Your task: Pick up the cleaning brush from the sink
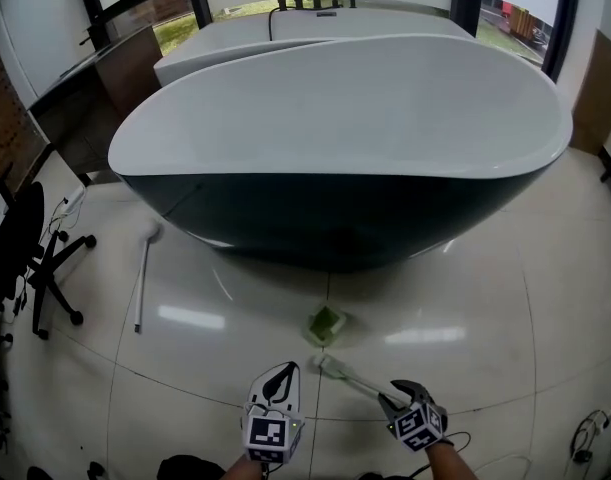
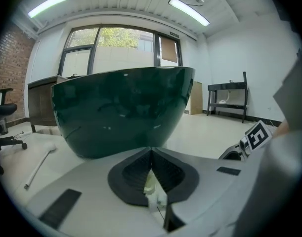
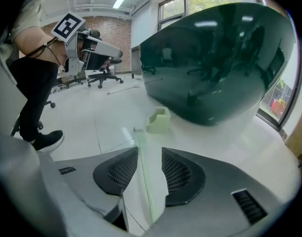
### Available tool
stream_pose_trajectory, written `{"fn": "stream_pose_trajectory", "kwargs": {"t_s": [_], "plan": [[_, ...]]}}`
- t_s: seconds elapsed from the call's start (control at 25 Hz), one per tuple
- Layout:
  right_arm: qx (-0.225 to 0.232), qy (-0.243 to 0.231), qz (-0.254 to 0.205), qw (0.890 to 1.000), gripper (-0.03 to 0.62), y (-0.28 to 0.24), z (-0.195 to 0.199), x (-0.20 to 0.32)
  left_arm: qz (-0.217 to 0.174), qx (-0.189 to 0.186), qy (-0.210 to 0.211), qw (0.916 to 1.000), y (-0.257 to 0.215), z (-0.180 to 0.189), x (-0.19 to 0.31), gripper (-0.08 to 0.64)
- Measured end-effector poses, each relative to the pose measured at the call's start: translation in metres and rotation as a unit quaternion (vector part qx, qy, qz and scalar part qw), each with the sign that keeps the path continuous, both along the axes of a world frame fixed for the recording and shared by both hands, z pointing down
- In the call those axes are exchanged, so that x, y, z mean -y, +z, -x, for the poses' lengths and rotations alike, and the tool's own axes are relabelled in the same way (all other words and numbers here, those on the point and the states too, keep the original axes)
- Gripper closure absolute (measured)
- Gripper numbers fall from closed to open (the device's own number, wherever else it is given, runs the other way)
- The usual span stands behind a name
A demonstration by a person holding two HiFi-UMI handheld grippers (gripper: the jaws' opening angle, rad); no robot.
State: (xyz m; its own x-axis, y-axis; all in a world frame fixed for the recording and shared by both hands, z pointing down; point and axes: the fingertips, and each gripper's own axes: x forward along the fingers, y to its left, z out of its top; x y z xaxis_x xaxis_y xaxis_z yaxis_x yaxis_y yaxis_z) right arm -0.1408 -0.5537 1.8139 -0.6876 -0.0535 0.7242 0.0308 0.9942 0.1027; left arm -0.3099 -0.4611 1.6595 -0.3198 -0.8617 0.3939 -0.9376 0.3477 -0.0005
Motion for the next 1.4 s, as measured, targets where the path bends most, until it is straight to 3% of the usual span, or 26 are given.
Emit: {"fn": "stream_pose_trajectory", "kwargs": {"t_s": [0.36, 0.56, 0.72, 0.84, 1.16, 1.4], "plan": [[-0.078, -0.003, 0.012, 0.997, 0.431, 0.089, -0.014, 0.011, 0.025, 0.009, 0.024, 0.9994, 0.055, 0.000, 0.005, 0.554], [-0.120, -0.021, 0.010, 0.993, 0.430, 0.125, -0.011, 0.008, 0.029, 0.014, 0.032, 0.9990, 0.051, 0.022, 0.021, 0.554], [-0.163, -0.037, -0.012, 0.986, 0.430, 0.155, -0.010, 0.015, 0.011, 0.017, 0.048, 0.9986, 0.037, 0.024, 0.038, 0.554], [-0.183, -0.056, -0.033, 0.981, 0.532, 0.167, -0.010, 0.019, 0.011, 0.011, 0.042, 0.9990, 0.037, 0.029, 0.039, 0.552], [-0.171, -0.065, -0.053, 0.982, 0.543, 0.105, 0.007, -0.014, 0.005, -0.020, 0.005, 0.9998, 0.016, 0.071, 0.008, 0.554], [-0.173, -0.059, -0.052, 0.982, 0.545, -0.009, 0.020, -0.050, -0.004, -0.047, 0.000, 0.9989, -0.064, 0.093, -0.026, 0.554]]}}
